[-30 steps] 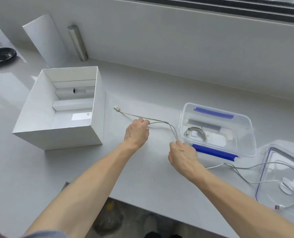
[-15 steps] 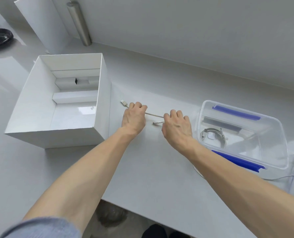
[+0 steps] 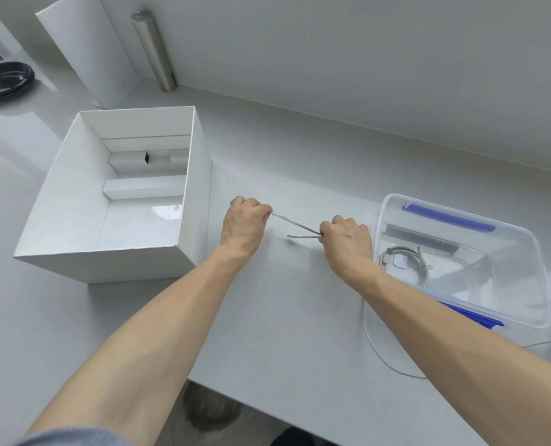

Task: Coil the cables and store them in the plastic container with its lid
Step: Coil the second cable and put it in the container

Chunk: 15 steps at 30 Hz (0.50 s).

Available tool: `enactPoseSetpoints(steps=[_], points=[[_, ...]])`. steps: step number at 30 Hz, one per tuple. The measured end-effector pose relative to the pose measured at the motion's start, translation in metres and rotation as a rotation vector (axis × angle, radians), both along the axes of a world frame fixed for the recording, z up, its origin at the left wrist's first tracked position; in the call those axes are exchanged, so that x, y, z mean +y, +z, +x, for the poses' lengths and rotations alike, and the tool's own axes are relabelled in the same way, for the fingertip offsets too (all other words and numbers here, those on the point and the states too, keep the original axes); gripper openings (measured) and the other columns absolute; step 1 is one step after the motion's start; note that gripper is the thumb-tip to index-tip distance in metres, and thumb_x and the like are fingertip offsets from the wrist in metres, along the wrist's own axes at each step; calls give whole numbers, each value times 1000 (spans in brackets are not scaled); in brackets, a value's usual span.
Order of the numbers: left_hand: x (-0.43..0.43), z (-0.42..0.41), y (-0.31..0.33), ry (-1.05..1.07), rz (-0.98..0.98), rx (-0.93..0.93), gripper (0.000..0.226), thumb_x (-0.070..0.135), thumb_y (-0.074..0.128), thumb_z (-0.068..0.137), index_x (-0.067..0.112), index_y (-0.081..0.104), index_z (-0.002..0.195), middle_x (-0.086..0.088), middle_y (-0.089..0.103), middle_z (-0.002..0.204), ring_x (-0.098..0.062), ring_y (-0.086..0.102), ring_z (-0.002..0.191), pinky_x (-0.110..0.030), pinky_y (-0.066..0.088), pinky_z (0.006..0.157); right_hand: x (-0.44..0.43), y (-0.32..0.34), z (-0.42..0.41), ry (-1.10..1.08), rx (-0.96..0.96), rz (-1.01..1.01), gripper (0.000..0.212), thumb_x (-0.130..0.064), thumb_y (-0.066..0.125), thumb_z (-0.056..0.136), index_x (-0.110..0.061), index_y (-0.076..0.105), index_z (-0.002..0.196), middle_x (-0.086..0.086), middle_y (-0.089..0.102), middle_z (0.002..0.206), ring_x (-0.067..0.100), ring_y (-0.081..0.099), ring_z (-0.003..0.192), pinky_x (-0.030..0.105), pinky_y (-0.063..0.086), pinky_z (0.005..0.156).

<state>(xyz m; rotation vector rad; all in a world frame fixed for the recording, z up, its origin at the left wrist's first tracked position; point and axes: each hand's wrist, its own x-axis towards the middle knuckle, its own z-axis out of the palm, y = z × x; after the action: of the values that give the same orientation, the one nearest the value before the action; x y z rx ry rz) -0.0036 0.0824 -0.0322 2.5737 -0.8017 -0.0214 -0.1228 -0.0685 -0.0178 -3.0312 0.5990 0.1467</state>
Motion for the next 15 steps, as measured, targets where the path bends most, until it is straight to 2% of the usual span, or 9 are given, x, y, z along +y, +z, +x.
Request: enactPoseSetpoints(steps=[4,8,15], points=[[0,-5,22,10,-55,-41,21,16,50,95,12,70,103,-11,67,95,-32,49,97,-38,42,67,-2,15,-5,-12,-87,109,20,-22,45,97,-11,61,98,8,58,98,31,51,92,34,27,72],[3,-12,44,-5,-99,-35,22,18,49,96,13,69,105,-11,66,93,-31,50,95,-41,46,70,-3,26,-13,-15,-112,194,28,-25,41,98,-10,65,98,9,60,97,32,52,92,36,32,76],[9,-33,77,-69,-163,-5,21,18,52,94,12,69,103,-14,65,82,-32,56,83,-38,44,72,-10,50,-33,-76,-182,464,22,-29,54,92,-11,67,92,6,63,87,29,57,88,35,44,72]])
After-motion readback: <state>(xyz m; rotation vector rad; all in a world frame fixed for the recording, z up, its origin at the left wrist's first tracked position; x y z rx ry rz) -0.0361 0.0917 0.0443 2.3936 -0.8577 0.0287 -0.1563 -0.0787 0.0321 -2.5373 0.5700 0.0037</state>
